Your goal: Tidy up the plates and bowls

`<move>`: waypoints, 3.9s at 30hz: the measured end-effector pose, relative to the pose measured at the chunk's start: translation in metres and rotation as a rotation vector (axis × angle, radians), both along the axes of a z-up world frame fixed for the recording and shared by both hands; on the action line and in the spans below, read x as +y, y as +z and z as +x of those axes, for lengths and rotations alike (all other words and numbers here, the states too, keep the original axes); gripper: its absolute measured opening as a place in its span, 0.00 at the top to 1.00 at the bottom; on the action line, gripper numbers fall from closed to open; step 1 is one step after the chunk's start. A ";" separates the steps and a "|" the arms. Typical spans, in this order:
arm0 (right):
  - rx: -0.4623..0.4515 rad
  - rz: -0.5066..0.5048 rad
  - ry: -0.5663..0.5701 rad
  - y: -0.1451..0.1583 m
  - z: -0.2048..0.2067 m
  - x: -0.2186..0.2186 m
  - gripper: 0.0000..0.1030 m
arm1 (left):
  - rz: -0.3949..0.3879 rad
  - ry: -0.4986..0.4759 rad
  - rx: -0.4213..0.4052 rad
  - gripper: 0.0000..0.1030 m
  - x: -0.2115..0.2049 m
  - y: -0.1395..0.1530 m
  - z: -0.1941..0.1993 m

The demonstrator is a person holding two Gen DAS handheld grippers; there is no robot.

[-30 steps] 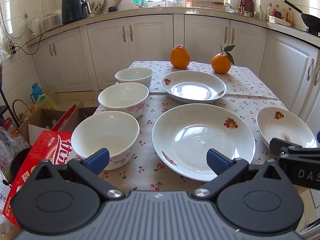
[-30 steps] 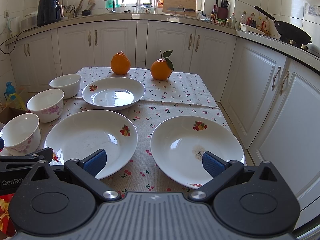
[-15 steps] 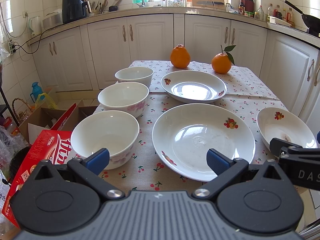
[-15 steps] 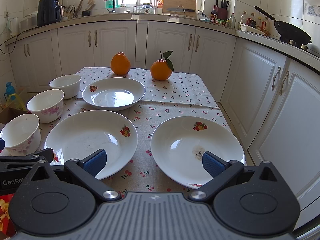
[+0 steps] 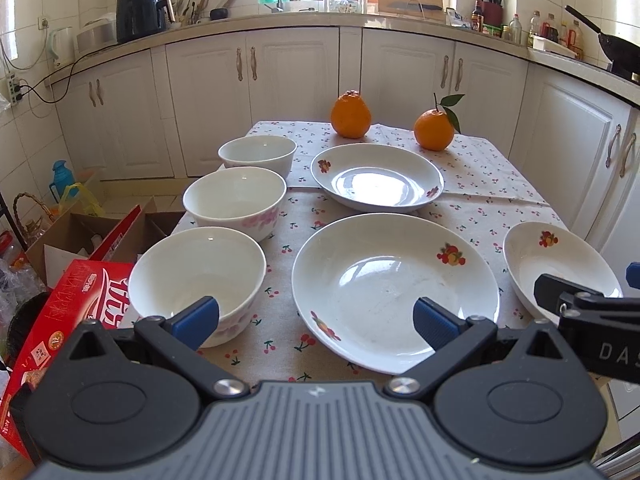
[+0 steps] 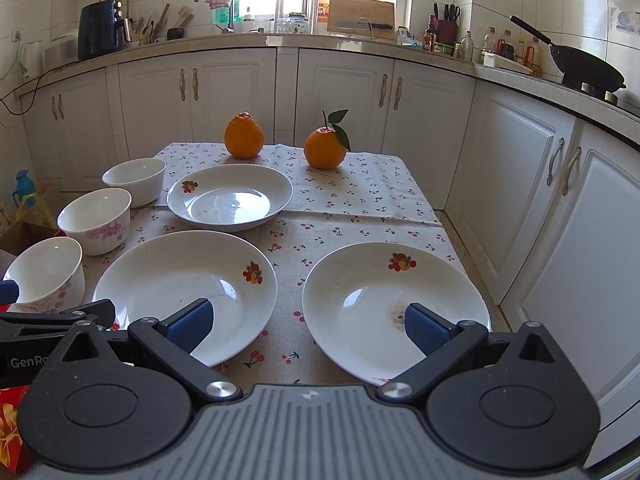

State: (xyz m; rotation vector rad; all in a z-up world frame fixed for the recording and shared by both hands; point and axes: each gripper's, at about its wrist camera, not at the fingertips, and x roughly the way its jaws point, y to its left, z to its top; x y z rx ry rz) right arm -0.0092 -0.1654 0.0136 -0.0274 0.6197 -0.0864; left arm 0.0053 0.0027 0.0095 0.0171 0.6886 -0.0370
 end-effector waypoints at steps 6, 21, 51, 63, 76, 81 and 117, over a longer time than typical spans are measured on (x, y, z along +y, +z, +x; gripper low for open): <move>-0.072 0.006 0.050 0.010 0.001 -0.015 0.00 | -0.009 -0.079 -0.009 0.00 -0.004 0.009 0.011; -0.124 -0.053 0.097 0.003 -0.008 -0.091 0.00 | 0.045 -0.277 -0.100 0.01 -0.039 0.013 0.033; 0.115 0.067 0.261 -0.095 0.017 -0.147 0.00 | 0.047 -0.639 0.166 0.01 -0.147 -0.010 0.111; 0.088 0.065 0.362 -0.097 0.017 -0.156 0.00 | 0.082 -0.751 0.263 0.01 -0.185 -0.026 0.137; 0.095 0.062 0.469 -0.094 0.023 -0.162 0.00 | 0.060 -0.806 0.385 0.15 -0.203 -0.039 0.166; 0.095 0.057 0.486 -0.094 0.024 -0.165 0.00 | 0.045 -0.822 0.413 0.19 -0.207 -0.042 0.171; 0.105 -0.023 0.545 -0.079 0.096 -0.176 0.00 | -0.001 -0.770 0.331 0.23 -0.213 -0.028 0.232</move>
